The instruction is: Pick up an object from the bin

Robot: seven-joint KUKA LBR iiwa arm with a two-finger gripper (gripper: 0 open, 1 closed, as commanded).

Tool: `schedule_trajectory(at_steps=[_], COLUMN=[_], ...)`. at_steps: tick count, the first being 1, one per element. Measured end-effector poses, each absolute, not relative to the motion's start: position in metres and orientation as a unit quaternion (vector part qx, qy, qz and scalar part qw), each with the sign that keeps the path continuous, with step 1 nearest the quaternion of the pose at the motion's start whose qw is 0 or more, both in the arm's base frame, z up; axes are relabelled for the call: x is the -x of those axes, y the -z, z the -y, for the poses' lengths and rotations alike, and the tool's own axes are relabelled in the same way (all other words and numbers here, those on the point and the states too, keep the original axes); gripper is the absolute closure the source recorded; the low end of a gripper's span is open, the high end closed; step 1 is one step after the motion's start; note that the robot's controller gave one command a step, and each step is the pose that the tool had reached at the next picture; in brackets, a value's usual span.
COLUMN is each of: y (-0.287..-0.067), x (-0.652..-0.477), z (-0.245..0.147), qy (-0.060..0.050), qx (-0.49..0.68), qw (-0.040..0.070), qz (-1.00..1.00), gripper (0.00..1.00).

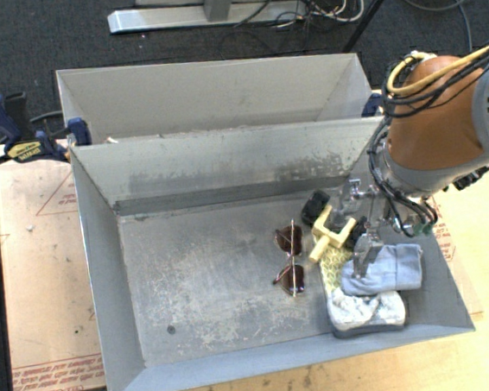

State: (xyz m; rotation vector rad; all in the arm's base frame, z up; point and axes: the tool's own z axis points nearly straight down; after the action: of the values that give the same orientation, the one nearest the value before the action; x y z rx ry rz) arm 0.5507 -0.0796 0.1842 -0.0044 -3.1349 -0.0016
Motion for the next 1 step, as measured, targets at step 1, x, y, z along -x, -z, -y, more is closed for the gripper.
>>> schedule_trajectory(at_steps=[1], y=[-0.1884], x=[-0.5524], z=[0.0794], qy=[0.000], qx=[0.000], qw=[0.000], qz=[1.000], gripper=[0.00])
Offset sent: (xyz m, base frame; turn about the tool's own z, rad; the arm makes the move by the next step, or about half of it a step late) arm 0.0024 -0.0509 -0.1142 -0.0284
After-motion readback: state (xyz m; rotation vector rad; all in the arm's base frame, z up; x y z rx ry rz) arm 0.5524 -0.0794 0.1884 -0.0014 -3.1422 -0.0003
